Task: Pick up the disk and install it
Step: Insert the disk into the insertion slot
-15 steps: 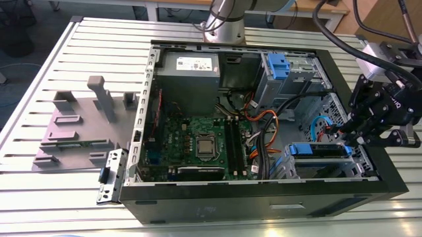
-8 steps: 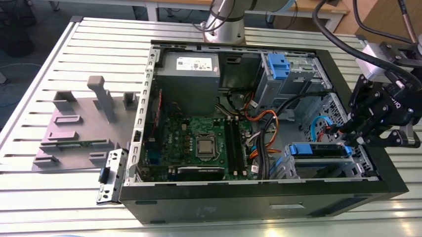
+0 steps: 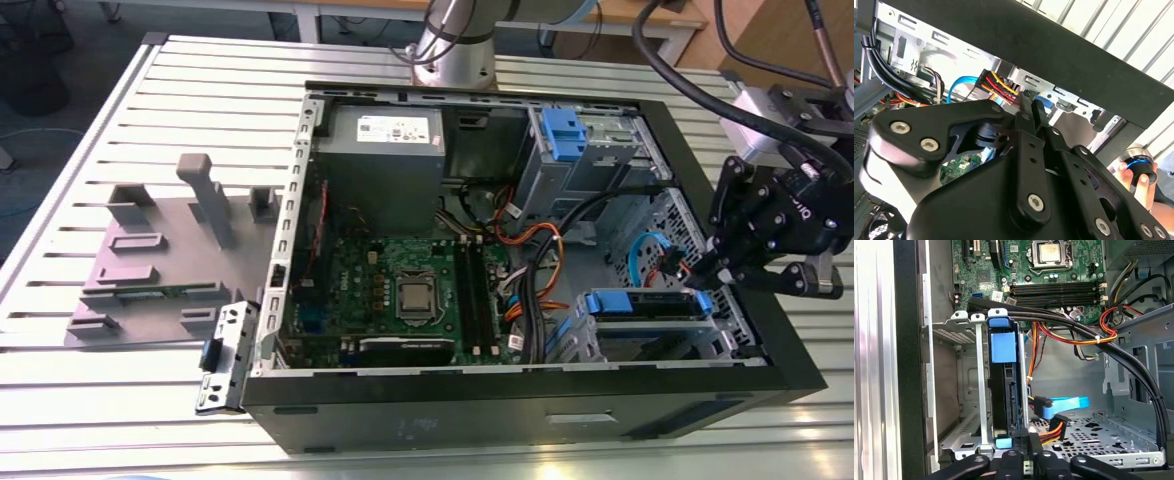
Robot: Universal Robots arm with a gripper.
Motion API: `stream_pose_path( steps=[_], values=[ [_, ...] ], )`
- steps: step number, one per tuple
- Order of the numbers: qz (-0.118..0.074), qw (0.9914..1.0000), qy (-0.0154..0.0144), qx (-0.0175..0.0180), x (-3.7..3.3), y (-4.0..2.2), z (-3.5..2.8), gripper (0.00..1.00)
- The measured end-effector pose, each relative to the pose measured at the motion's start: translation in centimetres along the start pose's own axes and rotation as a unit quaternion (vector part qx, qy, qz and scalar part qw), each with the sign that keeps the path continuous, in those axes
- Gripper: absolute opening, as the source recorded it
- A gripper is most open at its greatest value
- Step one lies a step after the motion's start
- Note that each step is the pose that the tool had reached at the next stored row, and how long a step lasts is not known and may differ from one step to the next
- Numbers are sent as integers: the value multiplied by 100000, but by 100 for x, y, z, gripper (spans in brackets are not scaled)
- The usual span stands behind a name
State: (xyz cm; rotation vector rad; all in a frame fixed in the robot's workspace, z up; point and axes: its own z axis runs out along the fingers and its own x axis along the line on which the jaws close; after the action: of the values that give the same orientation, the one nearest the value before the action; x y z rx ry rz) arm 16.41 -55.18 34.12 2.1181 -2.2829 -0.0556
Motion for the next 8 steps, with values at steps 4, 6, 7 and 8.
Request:
stream_pose_path(
  steps=[4,6,7,8],
  values=[
    [-2,100000,-12,0,0,0,1,17],
    [-2,100000,-14,1,0,0,1,17],
    [-1,100000,-9,-1,0,0,1,17],
    [0,100000,-8,-1,0,0,1,17]
  ],
)
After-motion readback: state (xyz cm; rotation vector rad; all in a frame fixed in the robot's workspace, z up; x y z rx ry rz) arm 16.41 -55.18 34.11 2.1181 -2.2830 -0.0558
